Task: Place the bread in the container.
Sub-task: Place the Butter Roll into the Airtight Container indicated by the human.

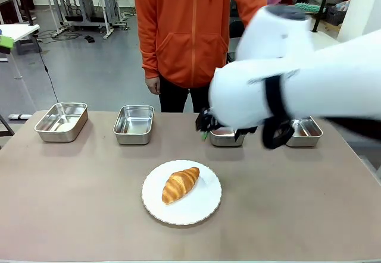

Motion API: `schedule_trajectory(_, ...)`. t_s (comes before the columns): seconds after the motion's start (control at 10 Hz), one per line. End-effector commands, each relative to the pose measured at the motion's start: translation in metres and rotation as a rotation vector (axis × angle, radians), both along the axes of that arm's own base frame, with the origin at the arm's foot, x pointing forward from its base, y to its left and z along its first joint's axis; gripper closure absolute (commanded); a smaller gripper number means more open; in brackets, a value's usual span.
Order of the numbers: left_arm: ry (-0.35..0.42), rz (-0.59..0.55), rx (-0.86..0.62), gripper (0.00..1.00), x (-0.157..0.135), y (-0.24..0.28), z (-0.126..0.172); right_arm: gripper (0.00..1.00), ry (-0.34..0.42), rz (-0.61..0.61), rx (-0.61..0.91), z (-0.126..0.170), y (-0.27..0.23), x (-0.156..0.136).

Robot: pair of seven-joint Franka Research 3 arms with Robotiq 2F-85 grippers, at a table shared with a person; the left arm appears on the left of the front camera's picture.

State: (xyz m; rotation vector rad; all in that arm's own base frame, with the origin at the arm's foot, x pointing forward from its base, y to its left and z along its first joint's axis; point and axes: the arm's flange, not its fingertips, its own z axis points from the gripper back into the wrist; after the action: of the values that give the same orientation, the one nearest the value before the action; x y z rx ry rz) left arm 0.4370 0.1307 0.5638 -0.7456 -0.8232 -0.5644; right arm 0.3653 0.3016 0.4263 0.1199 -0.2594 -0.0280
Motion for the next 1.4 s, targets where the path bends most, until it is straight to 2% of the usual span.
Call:
schedule_trajectory(0.0,-0.012,0.004,-0.012,0.0,-0.001,0.0,0.001,0.0,0.113,-0.196,-0.014,0.007,0.09,-0.001)
schedule_trajectory(0.2,-0.012,0.004,-0.012,0.0,-0.001,0.0,0.001,0.0,0.165,-0.206,0.089,0.003,0.082,0.0)
schedule_trajectory(0.3,-0.012,0.004,-0.012,0.0,-0.001,0.0,0.001,0.0,0.092,-0.179,-0.022,-0.006,0.066,-0.03)
schedule_trajectory(0.5,-0.012,0.004,-0.012,0.0,-0.001,0.0,0.001,0.0,0.092,-0.179,-0.022,-0.006,0.066,-0.03)
schedule_trajectory(0.6,-0.012,0.004,-0.012,0.0,-0.001,0.0,0.001,0.0,0.137,-0.179,0.002,-0.003,0.074,-0.027)
schedule_trajectory(0.8,-0.012,0.004,-0.012,0.0,-0.001,0.0,0.001,0.0,0.159,-0.371,-0.028,-0.032,0.107,-0.025)
schedule_trajectory(1.1,-0.012,0.004,-0.012,0.0,-0.001,0.0,0.001,0.0,0.151,-0.517,0.03,-0.053,0.118,-0.023)
schedule_trajectory(1.3,-0.012,0.004,-0.012,0.0,-0.001,0.0,0.001,0.0,0.138,-0.543,0.045,-0.071,0.126,-0.02)
